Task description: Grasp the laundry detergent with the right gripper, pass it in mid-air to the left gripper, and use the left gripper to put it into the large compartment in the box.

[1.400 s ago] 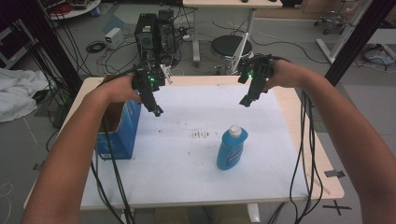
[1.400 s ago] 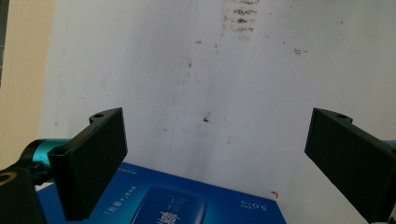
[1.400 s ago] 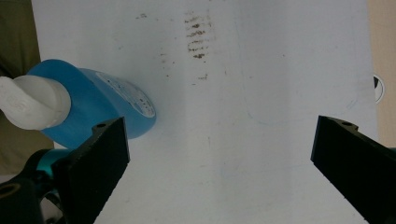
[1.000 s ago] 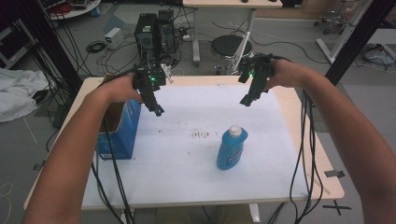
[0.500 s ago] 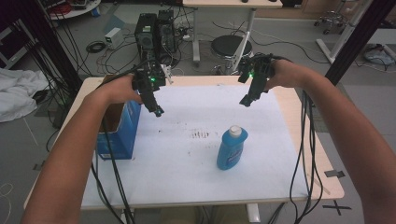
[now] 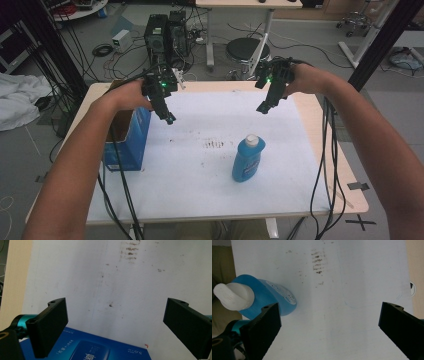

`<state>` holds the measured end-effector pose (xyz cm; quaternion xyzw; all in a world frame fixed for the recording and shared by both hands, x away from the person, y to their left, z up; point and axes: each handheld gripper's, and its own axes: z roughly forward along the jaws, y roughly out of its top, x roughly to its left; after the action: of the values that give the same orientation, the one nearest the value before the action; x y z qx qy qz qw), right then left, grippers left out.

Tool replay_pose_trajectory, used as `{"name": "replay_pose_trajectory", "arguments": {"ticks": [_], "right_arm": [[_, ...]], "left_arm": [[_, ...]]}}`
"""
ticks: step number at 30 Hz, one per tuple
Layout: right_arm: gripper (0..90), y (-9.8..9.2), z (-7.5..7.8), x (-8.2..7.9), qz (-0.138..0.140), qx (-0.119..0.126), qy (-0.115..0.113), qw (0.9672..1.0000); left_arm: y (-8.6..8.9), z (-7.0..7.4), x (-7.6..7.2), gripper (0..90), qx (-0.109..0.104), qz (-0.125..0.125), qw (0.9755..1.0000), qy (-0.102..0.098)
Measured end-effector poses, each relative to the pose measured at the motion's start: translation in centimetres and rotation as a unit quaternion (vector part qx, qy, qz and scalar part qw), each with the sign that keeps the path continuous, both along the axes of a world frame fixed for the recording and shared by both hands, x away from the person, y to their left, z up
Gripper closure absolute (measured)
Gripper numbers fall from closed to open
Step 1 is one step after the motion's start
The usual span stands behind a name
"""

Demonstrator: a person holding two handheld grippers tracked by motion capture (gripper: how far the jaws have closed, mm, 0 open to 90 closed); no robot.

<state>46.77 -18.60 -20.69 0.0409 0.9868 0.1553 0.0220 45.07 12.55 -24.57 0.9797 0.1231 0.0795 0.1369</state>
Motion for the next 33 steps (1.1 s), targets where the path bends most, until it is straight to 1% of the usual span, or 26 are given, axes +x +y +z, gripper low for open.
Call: {"name": "replay_pose_trajectory", "arguments": {"ticks": [1, 4, 8, 11, 12, 13, 16, 19, 20, 23, 24, 25, 27, 28, 30, 31, 33], "right_arm": [[3.3, 0.0, 0.0, -0.1, -0.002, 0.0, 0.0, 1.0], [3.3, -0.2, 0.1, -0.1, -0.001, -0.002, -0.002, 1.0], [3.3, -0.7, 0.3, -0.3, -0.005, 0.001, -0.005, 1.0], [3.3, -1.1, 0.6, -0.4, -0.008, 0.002, -0.007, 0.9999], [3.3, -1.2, 0.6, -0.4, -0.008, 0.001, -0.007, 0.9999], [3.3, -1.2, 0.6, -0.4, -0.008, 0.001, -0.007, 0.9999], [3.3, -1.5, 0.8, -0.4, -0.012, 0.002, -0.009, 0.9999], [3.3, -1.5, 0.7, -0.4, -0.014, 0.002, -0.011, 0.9998], [3.4, -1.5, 0.7, -0.3, -0.012, 0.002, -0.012, 0.9999], [3.4, -1.5, 0.6, -0.2, -0.015, 0.0, -0.012, 0.9998], [3.3, -1.5, 0.6, -0.2, -0.015, 0.0, -0.012, 0.9998], [3.3, -1.5, 0.7, -0.2, -0.014, 0.001, -0.013, 0.9998], [3.3, -1.6, 0.7, -0.2, -0.015, 0.004, -0.014, 0.9998], [3.4, -1.6, 0.8, -0.3, -0.017, 0.004, -0.014, 0.9997], [3.3, -1.8, 0.8, -0.3, -0.019, 0.005, -0.016, 0.9997], [3.4, -1.8, 0.8, -0.2, -0.016, 0.008, -0.02, 0.9996], [3.3, -1.9, 0.8, -0.2, -0.02, 0.009, -0.021, 0.9995]], "left_arm": [[0.0, 0.0, 0.0, 5.7, 0.001, 0.001, 1.0, 0.0], [0.1, 0.0, -0.2, 5.7, -0.006, 0.008, 0.9999, 0.0], [0.0, -0.4, -0.4, 5.7, -0.014, 0.016, 0.9998, 0.0], [-0.1, -0.8, -0.6, 5.6, -0.025, 0.023, 0.9994, -0.005], [-0.2, -1.0, -0.8, 5.7, -0.042, 0.031, 0.9986, -0.011], [-0.2, -1.0, -0.8, 5.7, -0.042, 0.031, 0.9986, -0.011], [-0.2, -1.4, -1.1, 5.6, -0.074, 0.047, 0.9959, -0.02], [-0.2, -2.1, -1.4, 5.7, -0.088, 0.06, 0.9938, -0.03], [-0.2, -2.4, -1.5, 5.7, -0.098, 0.068, 0.9924, -0.032], [0.0, -3.1, -1.6, 5.7, -0.12, 0.08, 0.9888, -0.038], [0.0, -3.2, -1.7, 5.6, -0.13, 0.087, 0.9868, -0.042], [0.1, -3.4, -1.7, 5.7, -0.139, 0.088, 0.9852, -0.046], [0.1, -3.6, -1.8, 5.6, -0.163, 0.097, 0.9803, -0.056], [0.1, -3.7, -1.8, 5.7, -0.175, 0.102, 0.9774, -0.061], [0.2, -3.9, -1.9, 5.6, -0.206, 0.112, 0.9696, -0.071], [0.2, -4.0, -2.0, 5.7, -0.222, 0.119, 0.9647, -0.078], [0.3, -4.2, -2.1, 5.6, -0.252, 0.133, 0.9538, -0.094]]}}
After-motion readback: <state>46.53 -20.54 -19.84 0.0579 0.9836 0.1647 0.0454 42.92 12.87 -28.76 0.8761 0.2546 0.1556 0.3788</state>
